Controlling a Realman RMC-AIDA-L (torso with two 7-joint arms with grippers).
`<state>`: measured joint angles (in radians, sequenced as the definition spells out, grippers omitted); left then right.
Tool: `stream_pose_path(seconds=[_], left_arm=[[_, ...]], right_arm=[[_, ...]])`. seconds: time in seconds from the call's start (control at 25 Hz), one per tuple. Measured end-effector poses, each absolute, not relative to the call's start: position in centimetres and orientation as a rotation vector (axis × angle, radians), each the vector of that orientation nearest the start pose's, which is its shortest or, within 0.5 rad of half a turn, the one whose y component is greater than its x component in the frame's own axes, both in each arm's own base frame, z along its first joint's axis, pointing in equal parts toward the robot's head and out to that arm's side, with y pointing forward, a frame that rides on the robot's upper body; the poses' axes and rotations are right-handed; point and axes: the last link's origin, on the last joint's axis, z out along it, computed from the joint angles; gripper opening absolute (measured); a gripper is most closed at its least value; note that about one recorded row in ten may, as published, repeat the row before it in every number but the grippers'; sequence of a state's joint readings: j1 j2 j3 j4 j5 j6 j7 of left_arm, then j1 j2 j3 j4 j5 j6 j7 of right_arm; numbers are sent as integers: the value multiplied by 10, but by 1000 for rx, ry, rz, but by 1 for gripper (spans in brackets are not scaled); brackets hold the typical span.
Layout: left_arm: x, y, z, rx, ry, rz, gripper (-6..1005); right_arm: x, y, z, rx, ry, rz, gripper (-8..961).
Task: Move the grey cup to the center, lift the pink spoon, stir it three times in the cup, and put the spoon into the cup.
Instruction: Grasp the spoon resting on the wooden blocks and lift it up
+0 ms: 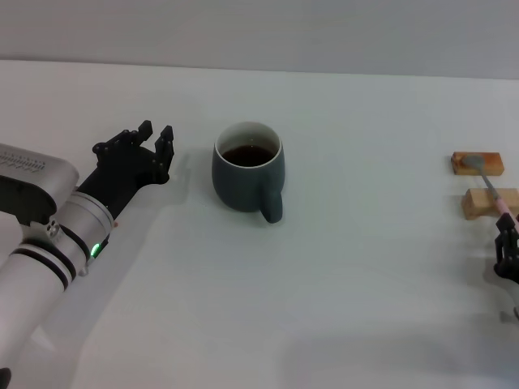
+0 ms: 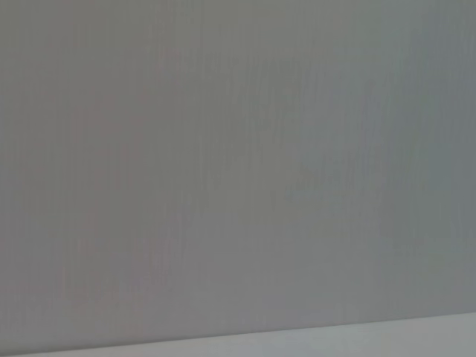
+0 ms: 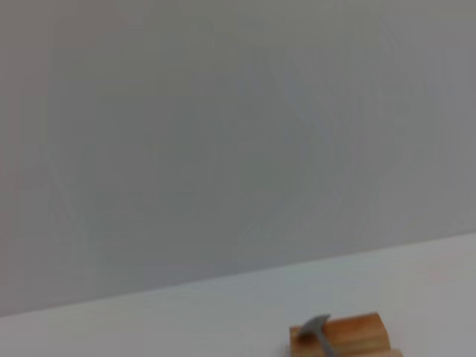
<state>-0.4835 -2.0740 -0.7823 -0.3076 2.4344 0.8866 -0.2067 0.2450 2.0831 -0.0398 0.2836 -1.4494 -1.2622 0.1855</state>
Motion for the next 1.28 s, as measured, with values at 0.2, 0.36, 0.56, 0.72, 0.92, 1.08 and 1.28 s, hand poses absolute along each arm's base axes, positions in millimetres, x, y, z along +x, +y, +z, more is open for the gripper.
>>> stream_pose_path(seconds=[0.2, 0.36, 0.56, 0.72, 0.92, 1.08, 1.28], left_arm=[[-291, 348, -71, -1893, -642, -656, 304], [-291, 347, -71, -1893, -643, -655, 304], [-291, 347, -72, -1893, -644, -653, 304], [-291, 347, -72, -1893, -644, -652, 304], [-291, 347, -72, -1893, -645, -652, 304], [-291, 347, -72, -1894, -646, -652, 304], [-291, 347, -72, -1894, -647, -651, 304]], right_arm=[[362, 229, -57, -1562, 847, 699, 130], [362, 228, -57, -1558, 841, 707, 130], [360, 228, -55, -1554, 832, 716, 130], [360, 227, -54, -1552, 825, 724, 131], [359, 228, -54, -1550, 817, 731, 131], [356, 228, -52, -1544, 802, 749, 131], [354, 229, -50, -1540, 791, 763, 130]])
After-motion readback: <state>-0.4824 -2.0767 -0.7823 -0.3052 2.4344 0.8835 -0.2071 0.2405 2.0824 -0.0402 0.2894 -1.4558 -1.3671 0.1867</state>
